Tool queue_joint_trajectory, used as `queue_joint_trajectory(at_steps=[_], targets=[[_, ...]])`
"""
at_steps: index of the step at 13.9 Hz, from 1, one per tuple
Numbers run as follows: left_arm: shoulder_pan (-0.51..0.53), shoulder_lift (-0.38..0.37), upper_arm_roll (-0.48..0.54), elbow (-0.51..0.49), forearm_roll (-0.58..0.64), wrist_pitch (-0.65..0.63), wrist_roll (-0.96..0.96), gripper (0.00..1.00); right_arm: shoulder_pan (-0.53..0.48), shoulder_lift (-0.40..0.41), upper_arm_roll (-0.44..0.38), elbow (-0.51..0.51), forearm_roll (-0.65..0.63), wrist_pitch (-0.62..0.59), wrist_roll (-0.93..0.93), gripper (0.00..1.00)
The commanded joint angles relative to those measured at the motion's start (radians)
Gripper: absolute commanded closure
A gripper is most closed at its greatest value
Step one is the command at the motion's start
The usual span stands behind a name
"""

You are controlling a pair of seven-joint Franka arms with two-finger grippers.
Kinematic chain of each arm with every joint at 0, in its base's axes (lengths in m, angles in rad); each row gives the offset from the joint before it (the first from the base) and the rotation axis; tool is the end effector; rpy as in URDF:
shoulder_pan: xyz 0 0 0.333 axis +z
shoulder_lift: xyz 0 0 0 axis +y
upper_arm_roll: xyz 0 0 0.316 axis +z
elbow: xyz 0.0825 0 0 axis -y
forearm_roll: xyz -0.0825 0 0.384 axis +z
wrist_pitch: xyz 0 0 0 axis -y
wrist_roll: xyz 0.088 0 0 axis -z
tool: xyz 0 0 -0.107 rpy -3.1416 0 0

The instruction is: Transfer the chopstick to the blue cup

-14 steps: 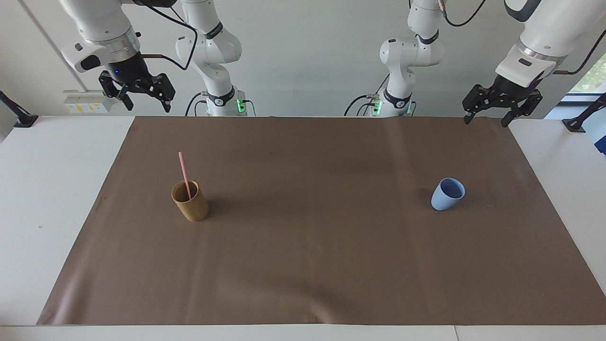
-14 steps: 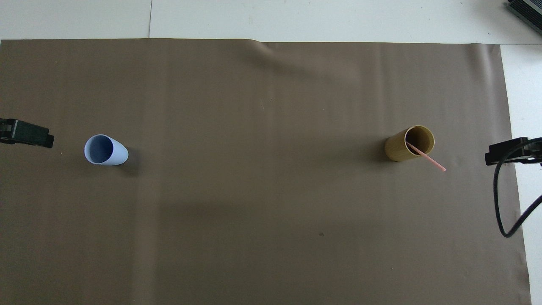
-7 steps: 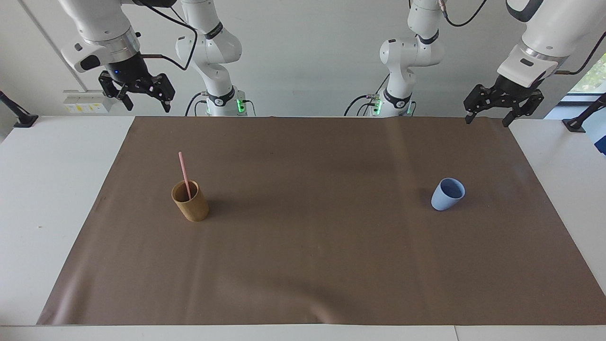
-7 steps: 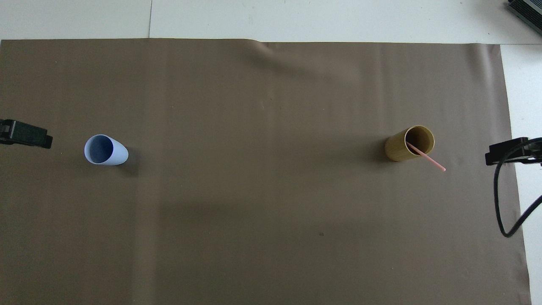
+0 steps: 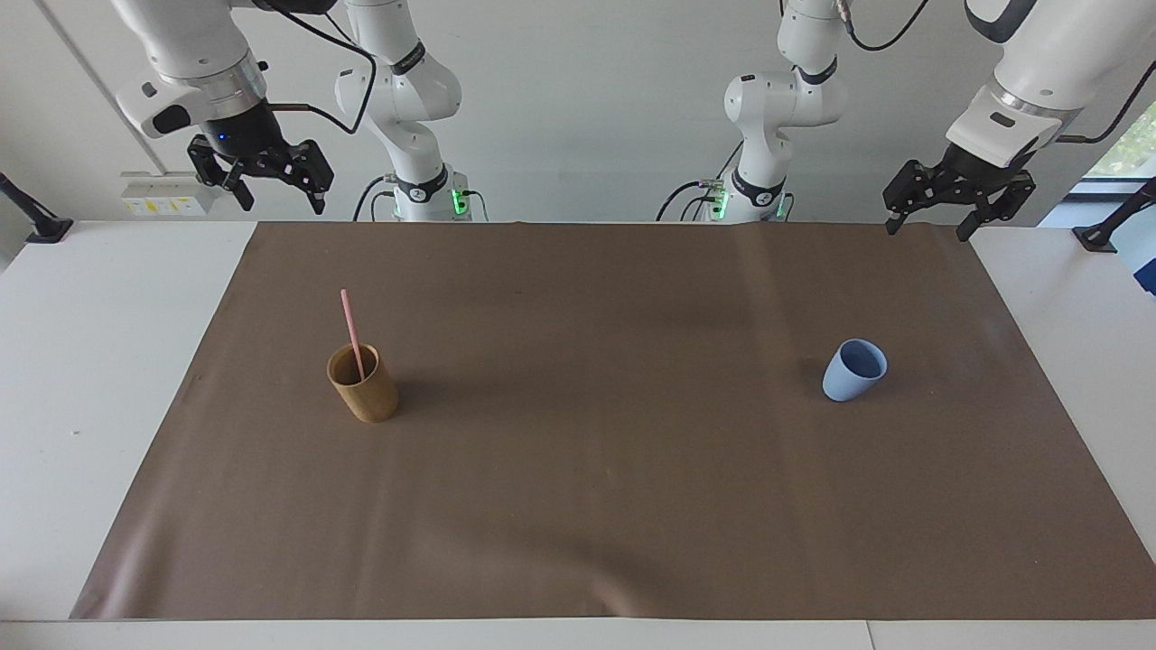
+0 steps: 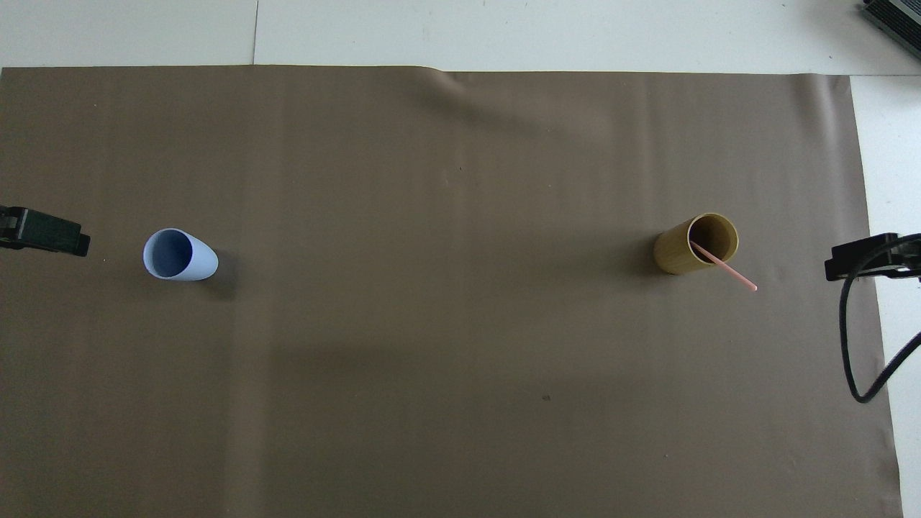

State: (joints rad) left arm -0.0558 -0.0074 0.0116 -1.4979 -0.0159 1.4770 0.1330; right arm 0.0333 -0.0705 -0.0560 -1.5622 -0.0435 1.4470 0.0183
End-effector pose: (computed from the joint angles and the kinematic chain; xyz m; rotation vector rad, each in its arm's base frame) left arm 0.5422 -0.0258 0.6545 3.1126 -0.2787 -0.0200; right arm 0.5192 -0.0181 0.6558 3.1008 -0.0701 -0.0696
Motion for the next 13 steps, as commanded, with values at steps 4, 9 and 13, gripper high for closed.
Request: queue_joint_trajectory(at_steps=[4,9,13], targets=[[0.013,-0.017,-0.009,-0.013,0.010,-0.015,0.019,0.00,-0.007,-0.015,0.004,-0.019,0.004,0.006,0.017,0.00],[0.013,-0.016,-0.009,-0.013,0.010,-0.014,0.019,0.00,-0.009,-0.015,0.004,-0.022,0.004,0.013,0.019,0.00],[0.013,-0.016,-0.007,-0.013,0.010,-0.015,0.019,0.00,-0.009,-0.015,0.004,-0.022,0.004,0.013,0.023,0.00]])
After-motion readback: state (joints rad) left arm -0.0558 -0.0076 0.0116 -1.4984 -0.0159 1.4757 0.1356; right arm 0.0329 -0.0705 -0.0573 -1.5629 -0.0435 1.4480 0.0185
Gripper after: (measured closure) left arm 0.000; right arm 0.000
